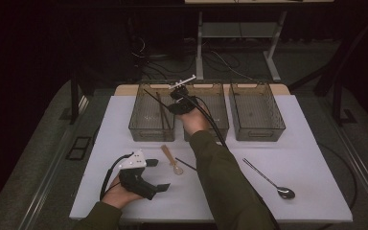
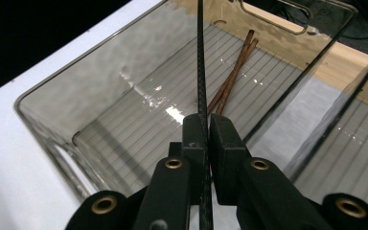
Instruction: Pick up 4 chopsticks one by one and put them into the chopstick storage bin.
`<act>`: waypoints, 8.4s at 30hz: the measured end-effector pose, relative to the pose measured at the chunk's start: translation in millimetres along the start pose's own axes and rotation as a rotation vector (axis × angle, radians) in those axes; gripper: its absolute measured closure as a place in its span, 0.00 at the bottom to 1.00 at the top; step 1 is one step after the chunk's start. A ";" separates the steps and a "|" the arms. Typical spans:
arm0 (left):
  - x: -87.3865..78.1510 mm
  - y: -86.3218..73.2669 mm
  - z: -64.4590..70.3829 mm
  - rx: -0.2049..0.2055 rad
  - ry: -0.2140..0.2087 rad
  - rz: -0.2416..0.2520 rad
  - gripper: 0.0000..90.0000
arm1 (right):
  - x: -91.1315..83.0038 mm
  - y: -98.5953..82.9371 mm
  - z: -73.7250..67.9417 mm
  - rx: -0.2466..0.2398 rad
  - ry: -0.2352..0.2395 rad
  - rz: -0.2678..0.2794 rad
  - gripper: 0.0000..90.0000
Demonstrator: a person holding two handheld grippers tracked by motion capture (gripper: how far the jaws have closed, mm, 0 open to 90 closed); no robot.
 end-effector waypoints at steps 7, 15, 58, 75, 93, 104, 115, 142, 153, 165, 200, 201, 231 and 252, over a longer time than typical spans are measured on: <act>-0.8 0.9 -0.9 0.004 -0.001 0.003 0.02 | 13.9 2.9 -7.7 0.009 0.006 -0.010 0.94; -1.7 1.3 -1.5 0.004 -0.001 0.005 0.02 | 21.7 2.4 -13.9 0.031 0.011 -0.008 0.87; 1.1 -2.1 0.2 -0.008 0.005 -0.016 0.02 | -119.9 -46.0 4.2 -0.060 0.223 0.067 0.41; 3.5 -3.9 0.0 -0.009 0.006 -0.018 0.02 | -167.8 -95.1 11.6 -0.086 0.269 0.063 0.43; 3.4 -4.7 0.2 -0.008 0.013 -0.029 0.02 | -198.2 -164.3 9.2 -0.087 0.283 0.018 0.64; 2.1 -3.7 1.6 0.010 0.009 -0.036 0.02 | -202.7 -189.6 8.1 -0.080 0.274 -0.038 0.79; 2.4 -3.6 1.5 0.012 0.004 -0.039 0.02 | -185.1 -199.3 0.3 -0.113 0.279 -0.116 0.85; 4.3 -4.5 2.5 0.011 0.001 -0.041 0.02 | -177.2 -206.2 -9.1 -0.207 0.228 -0.148 0.94; 3.8 -4.3 2.5 0.011 0.001 -0.041 0.02 | -176.9 -204.7 -6.9 -0.183 0.240 -0.158 0.95; 3.6 -4.4 2.6 0.010 -0.001 -0.042 0.02 | -186.7 -193.6 -1.9 -0.155 0.246 -0.113 0.95; 3.7 -4.0 1.9 0.000 0.001 -0.029 0.03 | -223.1 -147.5 16.7 -0.085 0.273 0.088 0.95; 3.8 -4.0 1.9 -0.002 0.002 -0.029 0.02 | -223.2 -146.3 16.9 -0.085 0.271 0.095 0.95; 3.3 -4.1 1.2 -0.005 0.006 -0.024 0.03 | -208.8 -111.1 17.0 -0.055 0.270 0.192 0.95; 3.5 -3.7 0.8 0.002 -0.006 -0.024 0.02 | -168.9 -84.3 20.9 0.004 0.244 0.234 0.95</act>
Point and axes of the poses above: each handheld gripper's, and its own axes: x roughly forward along the jaws, y roughly out of its top, z roughly to its right, the point moved 5 cm from there along x, roughly forward along the jaws, and after that the axes turned 14 degrees about z, right-handed, at the moved point
